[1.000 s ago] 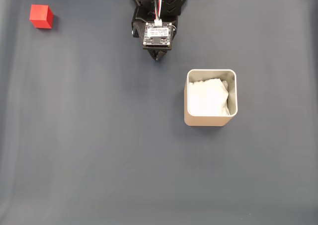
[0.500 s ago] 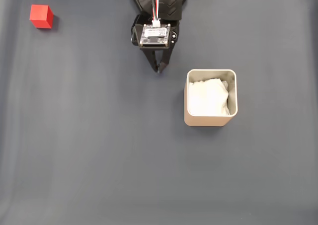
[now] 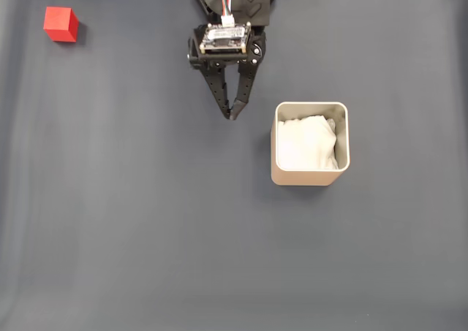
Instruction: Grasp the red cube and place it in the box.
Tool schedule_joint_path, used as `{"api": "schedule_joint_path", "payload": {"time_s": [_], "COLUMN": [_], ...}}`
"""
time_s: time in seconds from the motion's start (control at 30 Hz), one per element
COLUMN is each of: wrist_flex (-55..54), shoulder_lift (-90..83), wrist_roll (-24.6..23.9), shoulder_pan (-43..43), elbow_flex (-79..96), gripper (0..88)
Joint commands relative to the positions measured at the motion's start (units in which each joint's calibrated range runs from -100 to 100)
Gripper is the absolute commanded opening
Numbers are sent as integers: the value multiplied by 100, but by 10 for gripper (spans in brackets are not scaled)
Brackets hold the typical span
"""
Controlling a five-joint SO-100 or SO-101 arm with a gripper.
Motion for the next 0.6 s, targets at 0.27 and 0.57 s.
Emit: {"api": "schedule_joint_path", "payload": {"time_s": [0.27, 0.57], "wrist_flex": [1068, 1806], "shoulder_lift": [1621, 2573], "wrist_roll": [449, 669], "shoulder_pan": [1241, 2250], "elbow_flex": [-2190, -3530], "gripper": [3, 3]}}
